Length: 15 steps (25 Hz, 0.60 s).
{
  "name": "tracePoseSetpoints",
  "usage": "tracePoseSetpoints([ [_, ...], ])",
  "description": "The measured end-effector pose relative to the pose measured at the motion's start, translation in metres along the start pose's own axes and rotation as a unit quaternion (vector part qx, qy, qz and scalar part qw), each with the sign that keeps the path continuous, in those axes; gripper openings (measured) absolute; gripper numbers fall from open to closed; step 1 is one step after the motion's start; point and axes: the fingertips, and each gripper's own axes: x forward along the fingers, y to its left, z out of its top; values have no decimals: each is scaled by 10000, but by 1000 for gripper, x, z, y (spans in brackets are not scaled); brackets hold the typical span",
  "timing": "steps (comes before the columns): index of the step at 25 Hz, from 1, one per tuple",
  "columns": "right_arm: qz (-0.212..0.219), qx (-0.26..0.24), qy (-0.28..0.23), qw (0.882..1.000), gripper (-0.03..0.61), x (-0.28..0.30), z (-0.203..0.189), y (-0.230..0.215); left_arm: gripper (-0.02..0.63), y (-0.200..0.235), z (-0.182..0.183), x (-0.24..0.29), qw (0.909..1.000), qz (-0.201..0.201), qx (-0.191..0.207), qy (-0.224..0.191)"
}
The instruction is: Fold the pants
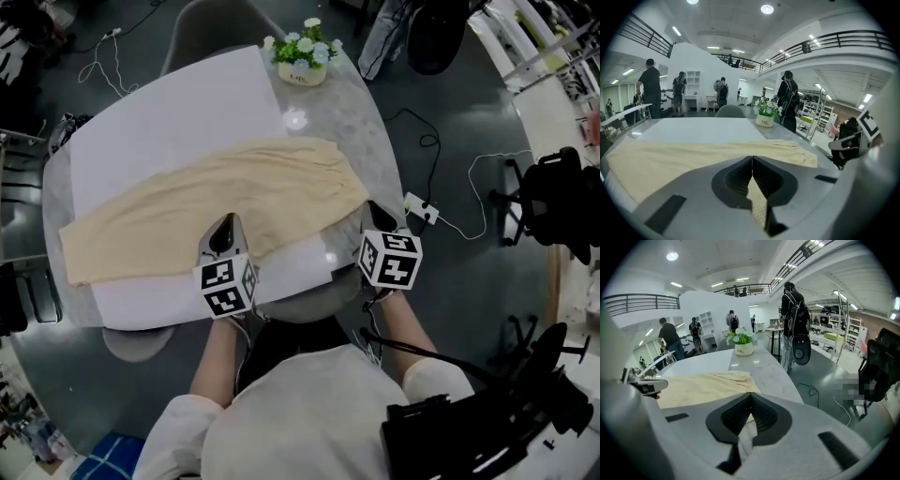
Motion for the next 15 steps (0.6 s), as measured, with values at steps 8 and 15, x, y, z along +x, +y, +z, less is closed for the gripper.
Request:
tracePoseSetpoints([
  [8,-61,95,291,9995,-5,36,-18,-18,9,-3,-10,31,9999,91,-18,134],
  [15,-21,190,468,9987,46,58,-29,-25,9,6,-22,40,9993,257,-82,262],
])
